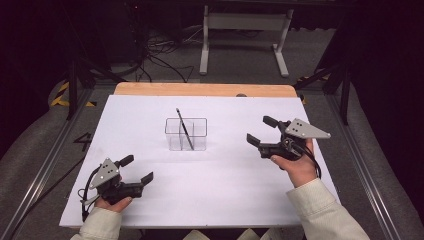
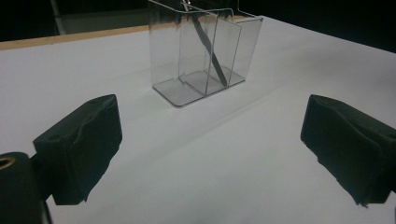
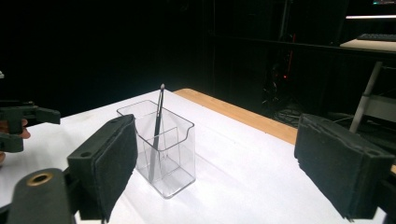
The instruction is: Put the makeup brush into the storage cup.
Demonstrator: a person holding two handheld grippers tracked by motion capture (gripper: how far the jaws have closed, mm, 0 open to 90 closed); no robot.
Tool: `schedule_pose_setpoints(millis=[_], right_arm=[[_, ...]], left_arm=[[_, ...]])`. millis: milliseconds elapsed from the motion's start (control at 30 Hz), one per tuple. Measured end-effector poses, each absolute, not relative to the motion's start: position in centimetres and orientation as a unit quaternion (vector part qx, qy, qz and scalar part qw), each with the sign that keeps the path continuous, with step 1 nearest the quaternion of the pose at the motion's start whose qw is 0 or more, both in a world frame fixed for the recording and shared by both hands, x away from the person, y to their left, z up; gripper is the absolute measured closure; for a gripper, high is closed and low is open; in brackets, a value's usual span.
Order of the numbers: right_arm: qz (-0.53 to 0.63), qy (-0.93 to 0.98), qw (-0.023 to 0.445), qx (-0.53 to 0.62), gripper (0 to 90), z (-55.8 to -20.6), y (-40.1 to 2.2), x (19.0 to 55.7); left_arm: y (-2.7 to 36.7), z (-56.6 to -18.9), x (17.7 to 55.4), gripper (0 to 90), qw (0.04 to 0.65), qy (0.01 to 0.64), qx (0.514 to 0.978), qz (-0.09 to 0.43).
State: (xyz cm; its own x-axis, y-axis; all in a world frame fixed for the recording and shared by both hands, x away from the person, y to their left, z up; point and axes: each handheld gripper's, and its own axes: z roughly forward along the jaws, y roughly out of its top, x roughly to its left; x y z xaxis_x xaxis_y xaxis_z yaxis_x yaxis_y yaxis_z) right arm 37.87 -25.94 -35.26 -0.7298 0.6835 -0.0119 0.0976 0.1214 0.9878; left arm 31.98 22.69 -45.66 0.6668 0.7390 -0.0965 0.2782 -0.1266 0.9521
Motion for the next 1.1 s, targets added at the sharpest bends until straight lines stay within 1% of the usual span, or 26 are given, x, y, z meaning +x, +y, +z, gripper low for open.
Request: schedule_pose_setpoints(millis=[200, 400, 800, 1100], right_arm=[[0.599, 0.715, 0.245, 0.263, 6.7, -35.7, -27.5, 37.2], [0.603, 0.711, 0.244, 0.269, 3.8, -36.5, -28.8, 36.8], [0.603, 0.705, 0.245, 0.284, 2.8, -39.2, -30.3, 35.8], [0.602, 0.700, 0.242, 0.299, 2.4, -41.0, -30.9, 35.4]], left_arm=[[22.7, -45.7, 32.0, 6.0, 0.560, 0.352, 0.721, 0.205], [22.8, -45.6, 31.9, 6.0, 0.565, 0.351, 0.718, 0.204], [23.1, -45.5, 31.9, 5.9, 0.581, 0.354, 0.708, 0.193], [23.2, -45.4, 31.8, 3.3, 0.586, 0.345, 0.708, 0.191]])
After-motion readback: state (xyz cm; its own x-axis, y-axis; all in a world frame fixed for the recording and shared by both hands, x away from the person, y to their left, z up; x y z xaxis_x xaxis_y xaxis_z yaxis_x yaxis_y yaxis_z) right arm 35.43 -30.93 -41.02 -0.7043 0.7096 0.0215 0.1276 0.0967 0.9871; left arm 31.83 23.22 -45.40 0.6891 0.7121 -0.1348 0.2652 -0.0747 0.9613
